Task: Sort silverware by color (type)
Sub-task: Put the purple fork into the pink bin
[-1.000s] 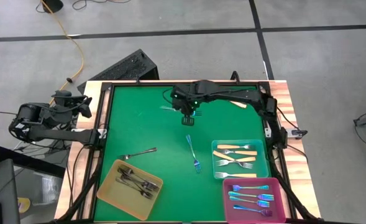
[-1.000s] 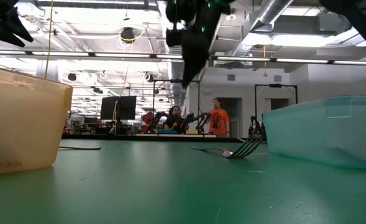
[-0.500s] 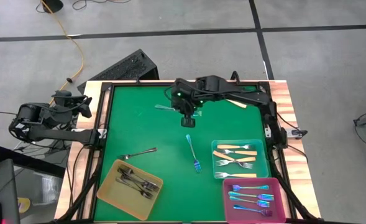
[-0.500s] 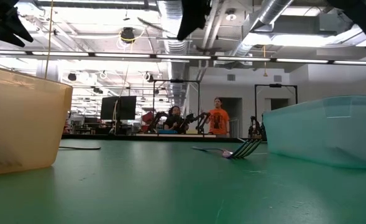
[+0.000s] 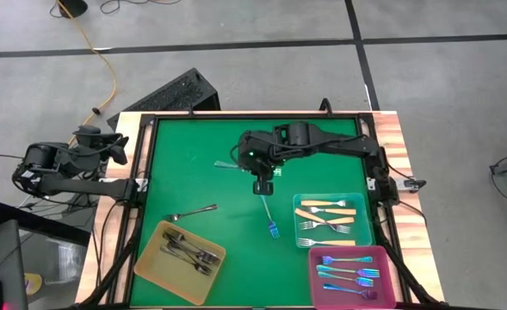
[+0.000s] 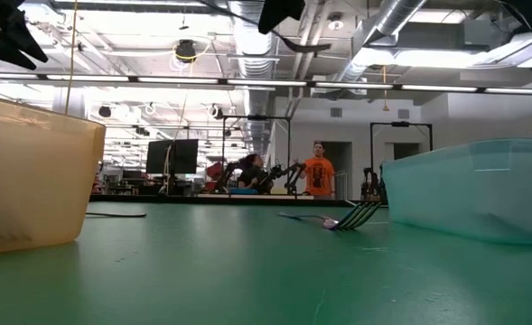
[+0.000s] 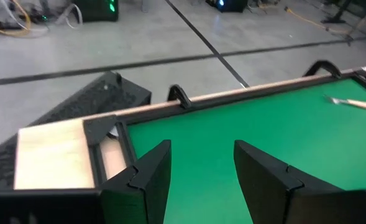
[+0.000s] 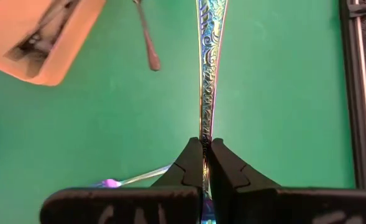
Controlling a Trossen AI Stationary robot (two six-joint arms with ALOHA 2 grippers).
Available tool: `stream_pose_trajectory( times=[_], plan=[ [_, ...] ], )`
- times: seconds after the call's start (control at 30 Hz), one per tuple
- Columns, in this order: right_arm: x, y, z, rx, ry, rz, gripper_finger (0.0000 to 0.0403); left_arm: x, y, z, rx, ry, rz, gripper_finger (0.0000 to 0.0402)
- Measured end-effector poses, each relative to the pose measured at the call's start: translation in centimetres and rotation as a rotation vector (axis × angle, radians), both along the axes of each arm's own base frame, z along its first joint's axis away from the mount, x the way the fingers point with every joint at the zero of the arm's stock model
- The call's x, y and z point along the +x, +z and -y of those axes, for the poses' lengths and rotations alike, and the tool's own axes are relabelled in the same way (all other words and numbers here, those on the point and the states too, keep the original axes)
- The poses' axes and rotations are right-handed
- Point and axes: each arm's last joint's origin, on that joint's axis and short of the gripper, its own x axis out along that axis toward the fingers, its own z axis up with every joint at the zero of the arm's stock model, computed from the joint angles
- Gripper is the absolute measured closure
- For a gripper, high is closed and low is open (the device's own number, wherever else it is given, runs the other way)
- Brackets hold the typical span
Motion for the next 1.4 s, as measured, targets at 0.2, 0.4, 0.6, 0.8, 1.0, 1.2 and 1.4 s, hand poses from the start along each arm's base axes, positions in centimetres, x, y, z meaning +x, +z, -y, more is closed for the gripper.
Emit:
stream_pose_trajectory(
  times=[0.2,0.4,0.6,0.8,1.0,1.2,1.4],
  plan=[
    [-0.1,0.0,-1.9,0.027,0.002,0.005,0.0375,0.0,0.0,0.0,0.007,0.007,0.000,0.0243],
    [-0.2,0.0,-3.5,0.040,-0.025,0.010,0.0375,0.0,0.0,0.0,0.024,0.000,-0.019,0.0243],
    [-0.4,0.0,-5.2,0.063,-0.037,0.006,0.0375,0.0,0.0,0.0,0.025,0.000,-0.020,0.0243],
    [-1.0,-0.2,-7.1,0.089,-0.055,-0.031,0.0374,0.0,0.0,0.0,0.025,0.001,-0.020,0.0243],
    [-1.7,-0.3,-9.2,0.095,-0.056,-0.053,0.0374,0.0,0.0,0.0,0.030,-0.005,-0.030,0.0243],
    [-2.3,-0.3,-11.6,0.131,-0.066,-0.055,0.0374,0.0,0.0,0.0,0.034,-0.008,-0.036,0.0243],
    [-3.6,-0.6,-13.6,0.150,-0.098,-0.114,0.0374,0.0,0.0,0.0,0.030,-0.010,-0.035,0.0243]
  ],
)
